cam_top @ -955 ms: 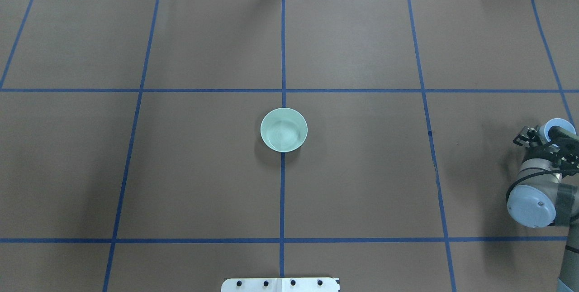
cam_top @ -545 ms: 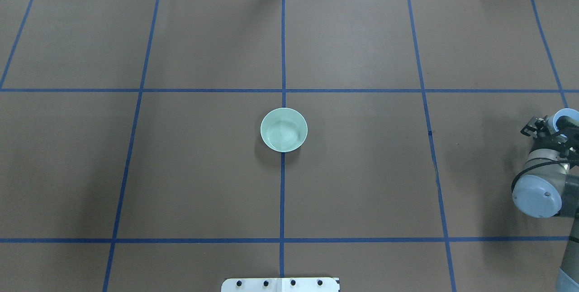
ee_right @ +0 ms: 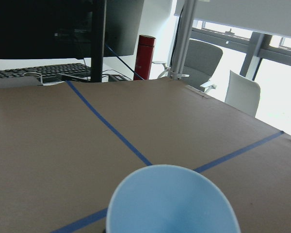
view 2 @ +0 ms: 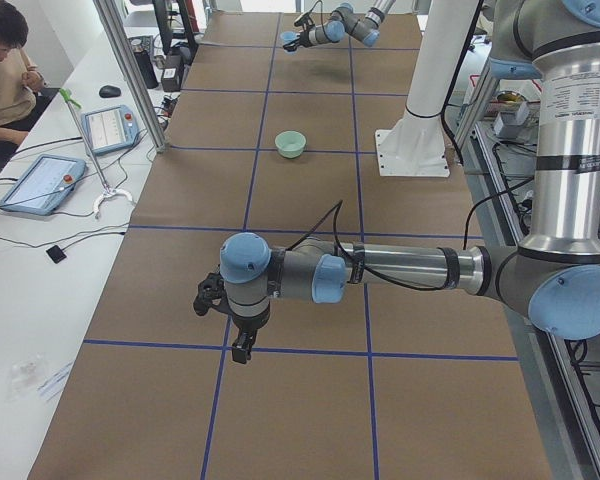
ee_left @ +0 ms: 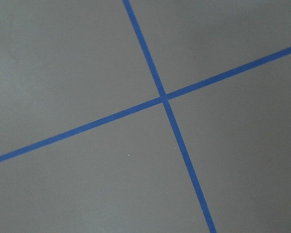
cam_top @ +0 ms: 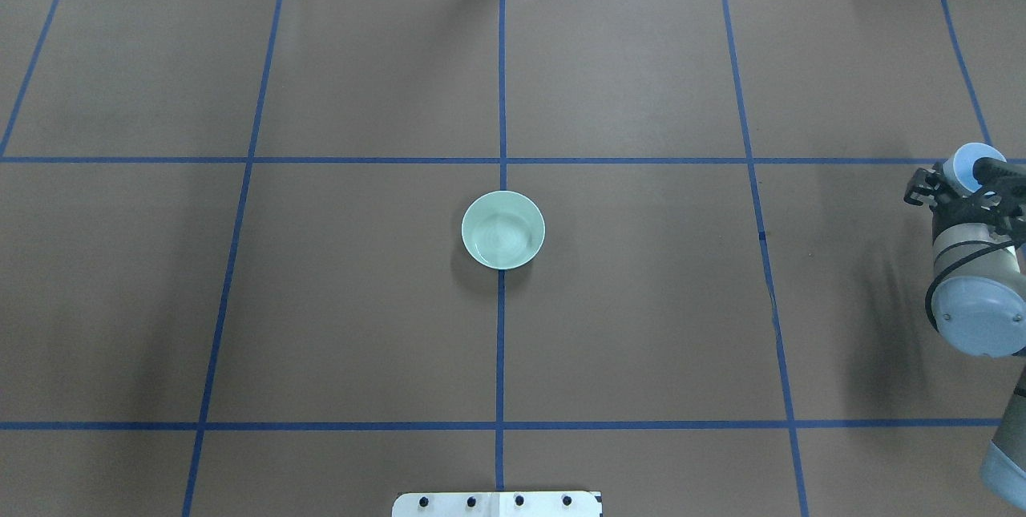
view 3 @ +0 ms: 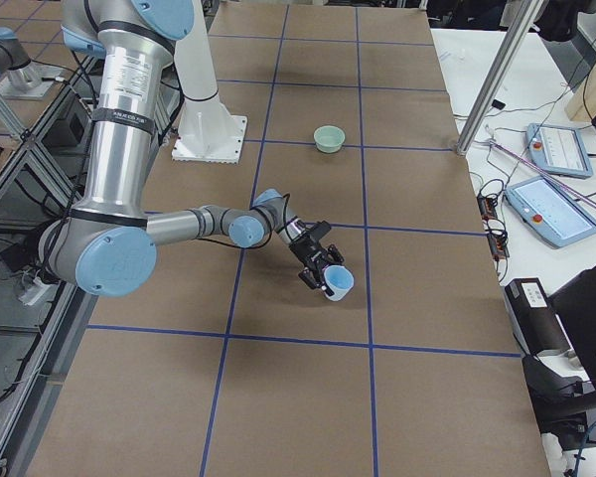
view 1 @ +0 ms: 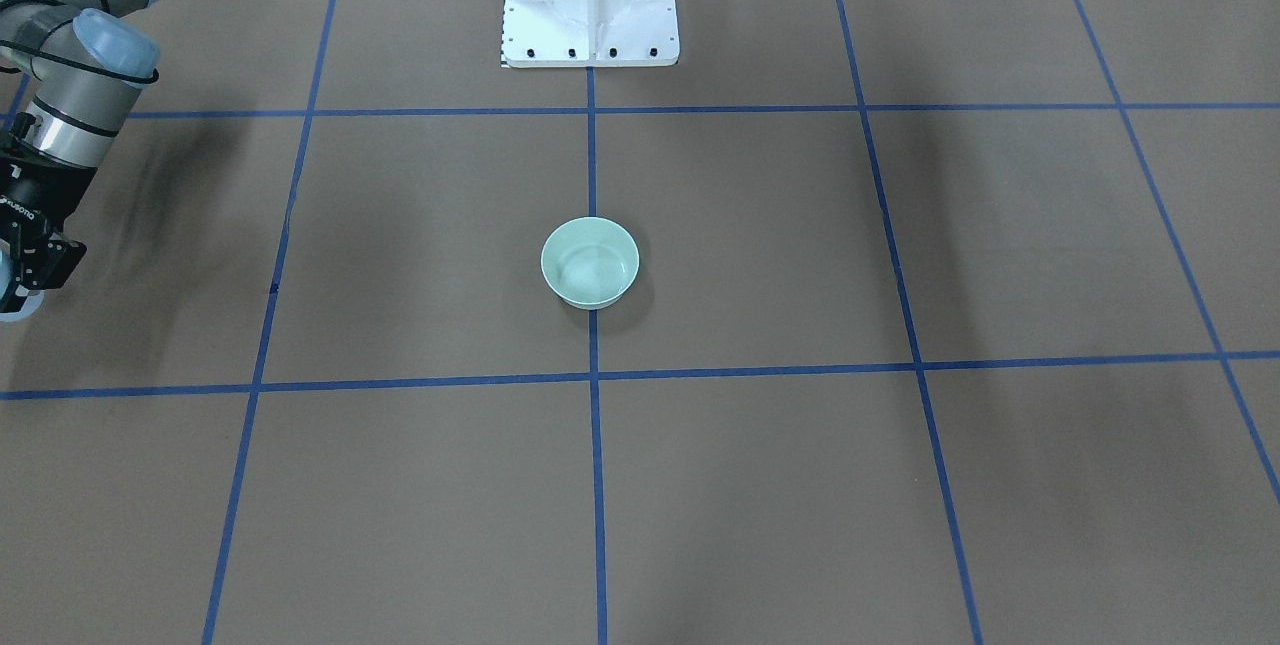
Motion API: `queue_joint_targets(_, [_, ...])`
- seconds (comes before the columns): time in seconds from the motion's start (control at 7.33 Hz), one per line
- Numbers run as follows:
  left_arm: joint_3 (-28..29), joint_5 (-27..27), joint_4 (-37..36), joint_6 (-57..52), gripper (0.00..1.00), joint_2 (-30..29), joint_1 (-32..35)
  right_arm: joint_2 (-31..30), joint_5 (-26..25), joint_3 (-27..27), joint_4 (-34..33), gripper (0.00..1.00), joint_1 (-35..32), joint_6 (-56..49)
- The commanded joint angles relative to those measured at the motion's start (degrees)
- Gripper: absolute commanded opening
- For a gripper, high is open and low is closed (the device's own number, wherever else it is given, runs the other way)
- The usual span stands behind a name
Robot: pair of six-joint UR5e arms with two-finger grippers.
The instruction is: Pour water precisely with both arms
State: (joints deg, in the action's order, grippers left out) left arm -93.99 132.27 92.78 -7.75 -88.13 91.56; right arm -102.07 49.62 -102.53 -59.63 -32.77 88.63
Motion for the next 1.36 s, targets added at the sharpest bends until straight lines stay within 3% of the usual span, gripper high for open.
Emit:
queue_joint_targets(0.0, [-0.7, 0.0, 0.1, 2.3, 1.0, 0.2, 0.4, 0.4, 0.1, 0.0, 16.4, 0.0, -0.5, -16.1])
queue_joint_targets(0.27, [-1.0, 0.1, 0.1, 2.4, 1.0, 0.3, 0.4, 1.0, 2.6, 0.3, 27.0, 0.0, -0.5, -29.5])
queue_joint_targets(0.41, [-1.5, 0.1, 0.1, 2.4, 1.0, 0.3, 0.4, 2.9, 7.6, 0.5, 31.6, 0.0, -0.5, -34.8])
queue_joint_targets(0.95, [-1.6, 0.8, 0.1, 2.4, 1.0, 0.3, 0.4, 11.5, 24.1, 0.8, 35.1, 0.0, -0.4, -58.5])
queue_joint_targets(1.23, [-1.6, 1.8, 0.1, 2.7, 1.0, 0.3, 0.4, 17.0, 36.6, 1.4, 35.0, 0.0, -0.4, -60.4])
